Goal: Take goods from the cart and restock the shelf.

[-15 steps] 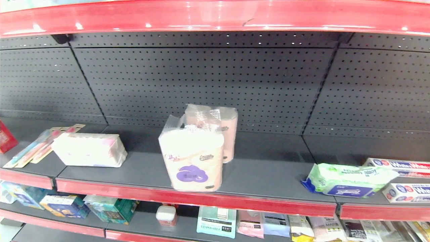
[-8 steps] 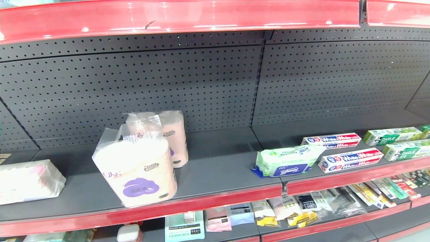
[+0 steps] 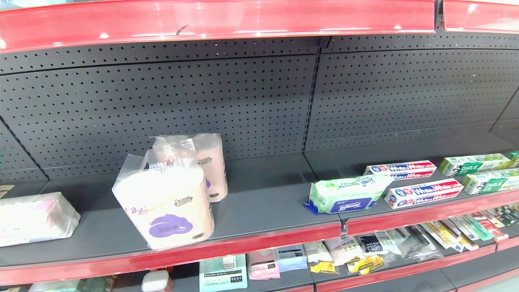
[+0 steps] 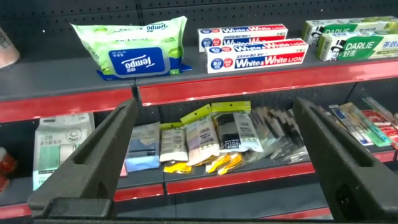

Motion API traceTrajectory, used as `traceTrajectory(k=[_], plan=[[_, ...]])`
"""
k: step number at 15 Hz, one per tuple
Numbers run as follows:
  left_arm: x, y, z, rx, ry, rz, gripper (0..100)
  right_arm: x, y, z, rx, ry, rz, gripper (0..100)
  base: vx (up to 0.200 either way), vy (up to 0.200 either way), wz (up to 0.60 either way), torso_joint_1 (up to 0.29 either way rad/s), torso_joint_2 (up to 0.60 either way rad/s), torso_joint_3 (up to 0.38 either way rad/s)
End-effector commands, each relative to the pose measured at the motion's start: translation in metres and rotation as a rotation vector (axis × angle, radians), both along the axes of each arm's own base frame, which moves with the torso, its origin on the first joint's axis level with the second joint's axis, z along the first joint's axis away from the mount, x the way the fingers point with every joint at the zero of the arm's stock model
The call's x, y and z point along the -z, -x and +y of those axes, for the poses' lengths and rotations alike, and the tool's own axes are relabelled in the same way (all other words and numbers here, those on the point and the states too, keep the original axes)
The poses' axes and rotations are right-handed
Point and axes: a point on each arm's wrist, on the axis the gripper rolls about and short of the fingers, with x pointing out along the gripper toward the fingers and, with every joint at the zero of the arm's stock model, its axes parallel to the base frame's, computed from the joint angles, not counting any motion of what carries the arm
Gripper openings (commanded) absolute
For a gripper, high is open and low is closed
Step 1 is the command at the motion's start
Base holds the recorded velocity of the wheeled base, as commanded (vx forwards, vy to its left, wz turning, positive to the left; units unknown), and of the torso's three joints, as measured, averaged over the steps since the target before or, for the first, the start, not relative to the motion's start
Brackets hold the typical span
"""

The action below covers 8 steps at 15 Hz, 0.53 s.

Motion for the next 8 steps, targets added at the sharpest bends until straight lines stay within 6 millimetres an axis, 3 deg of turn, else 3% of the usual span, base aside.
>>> traceTrajectory(k=[1,2,3,4,7,8], plan=[[-0.09,-0.023,0.001,-0.06,0.056,0.016,100,0.0,0.0,0.0,0.0,0.0,0.002,100,0.0,0.0,0.0,0.0,0.0,0.0],[-0.09,-0.023,0.001,-0.072,0.054,0.02,100,0.0,0.0,0.0,0.0,0.0,0.002,100,0.0,0.0,0.0,0.0,0.0,0.0],[-0.08,-0.037,0.006,-0.323,0.036,0.163,100,0.0,0.0,0.0,0.0,0.0,0.002,100,0.0,0.0,0.0,0.0,0.0,0.0],[-0.072,-0.043,0.007,-0.394,0.027,0.262,100,0.0,0.0,0.0,0.0,0.0,0.002,100,0.0,0.0,0.0,0.0,0.0,0.0],[-0.04,-0.057,0.009,-0.434,-0.002,0.467,100,0.0,0.0,0.0,0.0,0.0,0.002,100,0.0,0.0,0.0,0.0,0.0,0.0],[-0.039,-0.067,0.01,-0.454,0.002,0.514,100,0.0,0.0,0.0,-0.002,0.0,0.002,100,0.0,0.0,0.0,0.0,0.0,0.0]])
